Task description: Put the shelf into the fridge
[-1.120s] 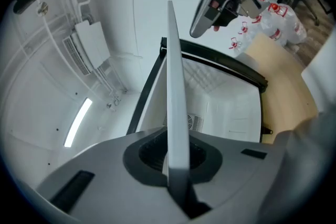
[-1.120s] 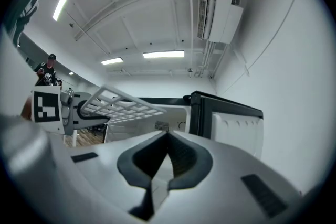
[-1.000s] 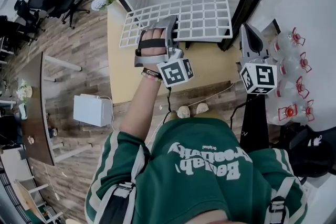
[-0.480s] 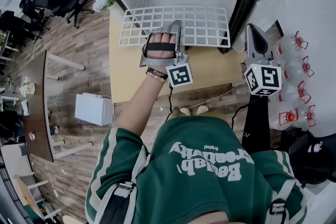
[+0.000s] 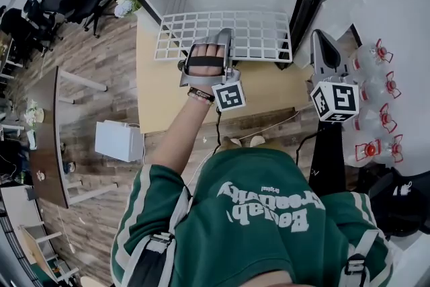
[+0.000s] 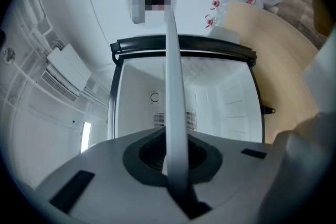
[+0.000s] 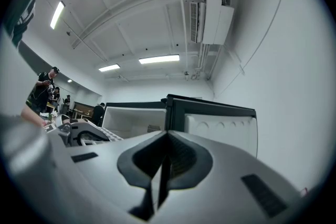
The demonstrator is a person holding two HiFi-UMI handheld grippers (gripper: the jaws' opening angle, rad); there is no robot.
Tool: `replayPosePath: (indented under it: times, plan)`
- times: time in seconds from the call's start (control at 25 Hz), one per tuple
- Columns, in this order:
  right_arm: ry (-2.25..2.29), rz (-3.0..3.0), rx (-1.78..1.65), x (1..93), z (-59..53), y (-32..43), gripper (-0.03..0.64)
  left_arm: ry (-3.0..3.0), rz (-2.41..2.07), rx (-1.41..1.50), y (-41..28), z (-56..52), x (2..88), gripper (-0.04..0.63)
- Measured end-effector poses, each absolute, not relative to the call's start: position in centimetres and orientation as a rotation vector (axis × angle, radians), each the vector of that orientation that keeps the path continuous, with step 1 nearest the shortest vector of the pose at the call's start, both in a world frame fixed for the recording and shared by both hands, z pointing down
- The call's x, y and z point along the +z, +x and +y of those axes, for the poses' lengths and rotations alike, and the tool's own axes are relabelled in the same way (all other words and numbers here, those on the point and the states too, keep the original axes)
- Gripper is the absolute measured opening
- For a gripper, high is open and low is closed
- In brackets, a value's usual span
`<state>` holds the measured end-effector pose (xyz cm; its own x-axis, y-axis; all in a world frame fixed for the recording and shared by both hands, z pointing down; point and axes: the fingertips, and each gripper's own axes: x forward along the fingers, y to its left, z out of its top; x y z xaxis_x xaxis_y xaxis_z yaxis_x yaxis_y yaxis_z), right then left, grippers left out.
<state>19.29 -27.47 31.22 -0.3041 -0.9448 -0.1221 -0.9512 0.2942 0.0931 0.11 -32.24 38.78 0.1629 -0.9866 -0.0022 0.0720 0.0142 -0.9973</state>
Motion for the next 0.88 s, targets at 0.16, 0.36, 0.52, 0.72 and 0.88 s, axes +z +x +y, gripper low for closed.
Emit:
replayPosePath:
  times: [0.16, 0.36, 0.52, 0.72, 0.88]
  plan:
    - [-1.825, 2.494, 0.229, 31.31, -27.64, 19.45, 0.003, -1.228, 1.055, -1.114, 0.03, -32.43, 39.13, 0.021]
    - [-1.817, 2.501, 0.228, 31.32, -27.85, 19.09, 0.003, -1.252, 1.096, -1.094, -0.03, -32.75, 39.13, 0.021]
    - [-1.814, 2.512, 0.235, 31.33, -27.97, 18.74, 0.003, -1.302, 1.124, -1.074, 0.01, -32.75, 39.55, 0.023]
    - [-1.823, 2.506, 0.228, 31.45, -27.99, 18.9, 0.003, -1.31, 1.155, -1.065, -0.11, -32.96, 39.62, 0.025]
    - [-1.824, 2.514, 0.23, 31.69, -28.01, 18.58, 0.003, -1.343, 1.154, -1.08, -0.08, -33.01, 39.48, 0.029]
